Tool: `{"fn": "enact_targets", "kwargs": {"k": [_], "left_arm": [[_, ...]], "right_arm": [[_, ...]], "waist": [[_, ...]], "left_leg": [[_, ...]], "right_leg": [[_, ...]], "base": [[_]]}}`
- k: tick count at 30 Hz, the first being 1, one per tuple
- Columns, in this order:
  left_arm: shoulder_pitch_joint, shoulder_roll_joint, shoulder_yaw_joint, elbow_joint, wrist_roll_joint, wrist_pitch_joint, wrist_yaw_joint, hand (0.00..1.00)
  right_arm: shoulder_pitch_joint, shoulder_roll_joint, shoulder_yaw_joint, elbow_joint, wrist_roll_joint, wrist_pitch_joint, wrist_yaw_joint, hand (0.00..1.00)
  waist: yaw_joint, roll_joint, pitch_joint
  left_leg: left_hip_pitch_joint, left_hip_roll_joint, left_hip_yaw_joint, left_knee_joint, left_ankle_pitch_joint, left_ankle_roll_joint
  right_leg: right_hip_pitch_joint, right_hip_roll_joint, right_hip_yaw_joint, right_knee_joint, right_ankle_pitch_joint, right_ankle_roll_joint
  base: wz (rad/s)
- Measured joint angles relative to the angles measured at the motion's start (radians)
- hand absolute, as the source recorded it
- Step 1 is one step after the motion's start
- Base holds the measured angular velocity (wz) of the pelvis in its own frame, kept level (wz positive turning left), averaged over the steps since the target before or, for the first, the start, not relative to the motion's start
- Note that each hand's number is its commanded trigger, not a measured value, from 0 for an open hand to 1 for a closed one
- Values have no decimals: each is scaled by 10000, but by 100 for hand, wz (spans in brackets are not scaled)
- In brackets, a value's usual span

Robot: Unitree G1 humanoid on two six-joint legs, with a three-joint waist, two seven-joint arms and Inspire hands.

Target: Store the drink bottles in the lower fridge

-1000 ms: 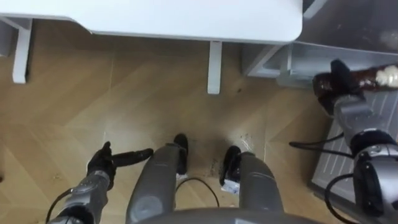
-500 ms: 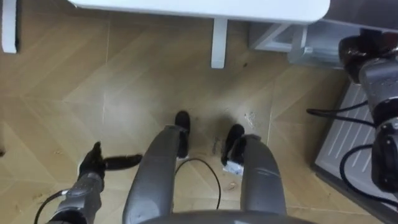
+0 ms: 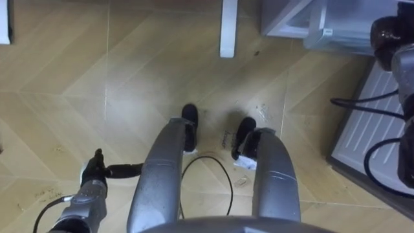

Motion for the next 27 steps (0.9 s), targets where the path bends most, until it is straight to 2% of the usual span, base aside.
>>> {"fn": "enact_targets", "kwargs": {"k": [1,2,3,14,19,27], "left_arm": [[0,11,-1,2,0,8,82,0],[0,13,-1,1,-1,9,115,0],[2,23,-2,2,0,15,171,0],[14,183,-397,-64,-83,31,369,0],[89,263,-403,-305,-72,312,369,0],[319,446,-403,-632,-72,497,356,0]], "right_arm": [[-7,0,9,-3,-3,-7,22,98],[-7,0,15,-3,-4,-7,21,71],[-26,-1,19,-3,-3,-9,21,0],[-279,1,420,-35,61,-64,-1,0],[-318,1,419,-90,97,-21,-97,0],[-357,0,437,-100,101,-24,40,0]], "waist": [[0,0,0],[0,0,0],[-1,-2,-1],[2,-2,-1],[32,-4,-2],[159,8,-9]], "left_leg": [[-84,9,6,43,-15,-1],[-115,9,9,54,-18,-1],[-186,2,19,91,-29,0],[-324,10,55,128,-82,-11],[-346,11,52,220,-93,-6],[-325,98,29,409,-165,8]], "right_leg": [[-81,18,30,40,-1,1],[-116,19,37,56,-1,1],[-215,21,75,120,-13,13],[-390,54,161,165,-31,14],[-385,18,109,195,-54,3],[-289,21,11,317,-94,-18]], "base": [[0],[0],[0],[0],[1],[-2]]}}
